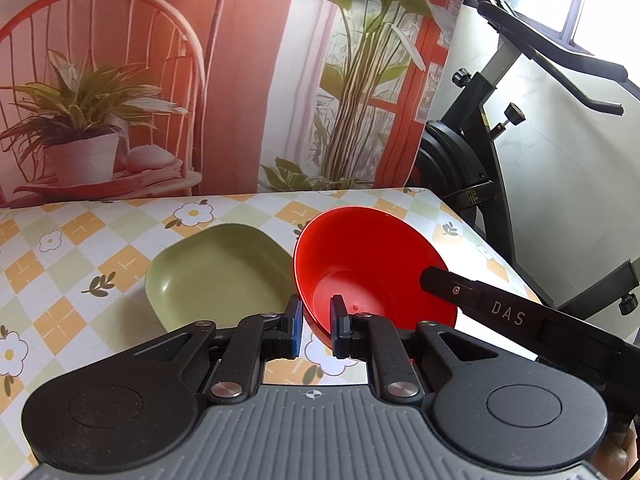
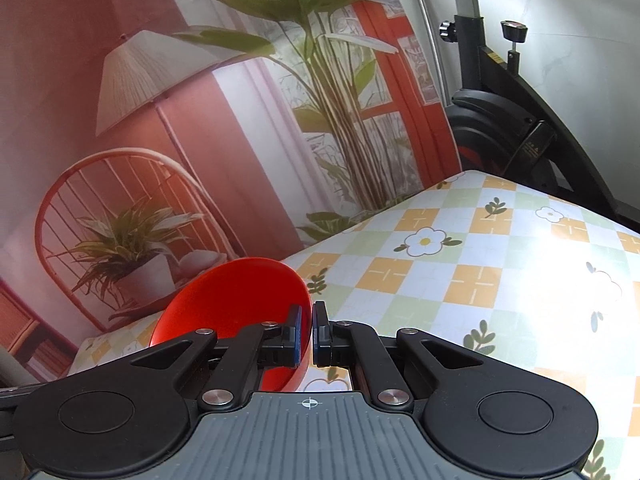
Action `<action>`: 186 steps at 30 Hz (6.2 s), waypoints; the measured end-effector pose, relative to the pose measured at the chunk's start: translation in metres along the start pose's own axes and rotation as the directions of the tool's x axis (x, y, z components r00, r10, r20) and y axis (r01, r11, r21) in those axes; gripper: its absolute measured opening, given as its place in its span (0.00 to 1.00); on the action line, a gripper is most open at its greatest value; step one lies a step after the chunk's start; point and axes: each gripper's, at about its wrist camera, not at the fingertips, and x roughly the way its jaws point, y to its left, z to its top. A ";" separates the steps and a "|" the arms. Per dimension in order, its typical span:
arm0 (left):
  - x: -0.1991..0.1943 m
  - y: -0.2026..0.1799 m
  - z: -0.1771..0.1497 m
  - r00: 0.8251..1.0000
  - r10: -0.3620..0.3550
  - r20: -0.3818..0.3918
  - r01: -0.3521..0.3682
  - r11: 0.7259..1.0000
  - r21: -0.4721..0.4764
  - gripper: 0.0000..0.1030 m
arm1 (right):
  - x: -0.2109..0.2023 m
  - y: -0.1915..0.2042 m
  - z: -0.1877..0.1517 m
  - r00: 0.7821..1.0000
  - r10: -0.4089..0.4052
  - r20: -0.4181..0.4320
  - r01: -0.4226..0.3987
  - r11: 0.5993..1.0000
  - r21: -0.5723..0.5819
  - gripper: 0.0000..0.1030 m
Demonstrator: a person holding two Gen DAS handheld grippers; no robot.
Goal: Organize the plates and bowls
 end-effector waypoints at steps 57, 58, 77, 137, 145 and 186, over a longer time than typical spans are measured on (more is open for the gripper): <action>-0.059 0.041 -0.116 0.997 0.028 -0.068 -0.030 0.999 -0.032 0.15 | -0.062 0.034 -0.119 0.992 0.017 -0.127 -0.035 0.990 -0.138 0.05; -0.058 0.041 -0.117 0.997 0.029 -0.070 -0.031 0.999 -0.032 0.15 | -0.062 0.034 -0.119 0.992 0.018 -0.127 -0.035 0.990 -0.138 0.05; -0.052 0.039 -0.121 0.996 0.036 -0.086 -0.039 0.999 -0.030 0.15 | -0.058 0.031 -0.123 0.990 -0.002 -0.140 -0.018 0.989 -0.144 0.05; -0.032 0.053 -0.136 0.998 -0.040 -0.049 0.029 0.980 -0.194 0.24 | -0.045 0.019 -0.135 0.981 0.010 -0.192 -0.028 0.996 -0.090 0.11; -0.037 0.052 -0.136 0.998 -0.048 -0.041 0.039 0.982 -0.186 0.24 | -0.047 0.018 -0.134 0.983 0.006 -0.182 -0.022 0.996 -0.088 0.10; -0.043 0.052 0.015 0.992 -0.017 0.125 0.022 0.999 -0.039 0.24 | 0.019 0.072 0.022 0.987 0.132 -0.094 -0.148 0.972 -0.180 0.11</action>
